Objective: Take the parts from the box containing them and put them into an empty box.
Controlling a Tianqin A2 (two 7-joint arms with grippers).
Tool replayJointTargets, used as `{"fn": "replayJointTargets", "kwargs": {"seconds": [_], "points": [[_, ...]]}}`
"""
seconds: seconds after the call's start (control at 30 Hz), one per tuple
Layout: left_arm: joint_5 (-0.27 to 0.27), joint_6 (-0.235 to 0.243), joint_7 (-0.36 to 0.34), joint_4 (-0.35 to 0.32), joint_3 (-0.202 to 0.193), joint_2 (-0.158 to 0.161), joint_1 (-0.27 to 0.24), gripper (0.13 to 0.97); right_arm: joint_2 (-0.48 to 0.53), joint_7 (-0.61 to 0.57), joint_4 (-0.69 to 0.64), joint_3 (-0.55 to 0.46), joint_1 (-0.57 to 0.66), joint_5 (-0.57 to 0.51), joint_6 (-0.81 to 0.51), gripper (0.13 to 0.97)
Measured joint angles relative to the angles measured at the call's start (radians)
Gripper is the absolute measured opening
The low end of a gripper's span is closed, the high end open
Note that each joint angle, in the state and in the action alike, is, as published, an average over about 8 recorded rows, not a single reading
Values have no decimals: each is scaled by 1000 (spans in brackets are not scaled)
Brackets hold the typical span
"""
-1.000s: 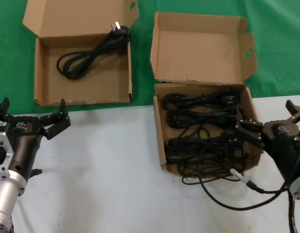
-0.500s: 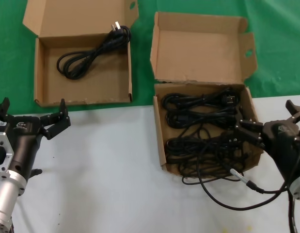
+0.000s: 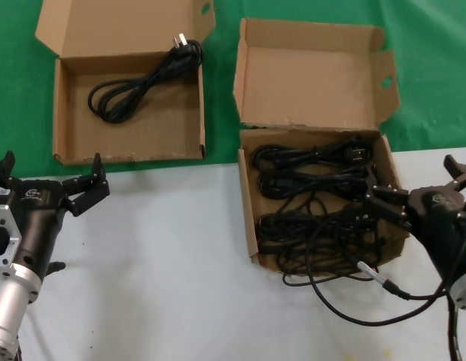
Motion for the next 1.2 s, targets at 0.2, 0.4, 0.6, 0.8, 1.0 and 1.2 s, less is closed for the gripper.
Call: {"fn": "replayJointTargets", "kwargs": {"seconds": [0.2,0.4,0.6,0.8,1.0,1.2], "points": [[0,0,0,0,0,0,0,966,0,0,0,0,0,0,0,966],[0,0,0,0,0,0,0,966,0,0,0,0,0,0,0,966],[0,0,0,0,0,0,0,966,0,0,0,0,0,0,0,966],[0,0,0,0,0,0,0,966,0,0,0,0,0,0,0,966],[0,0,0,0,0,0,0,966,0,0,0,0,0,0,0,966],[0,0,0,0,0,0,0,966,0,0,0,0,0,0,0,966]]}}
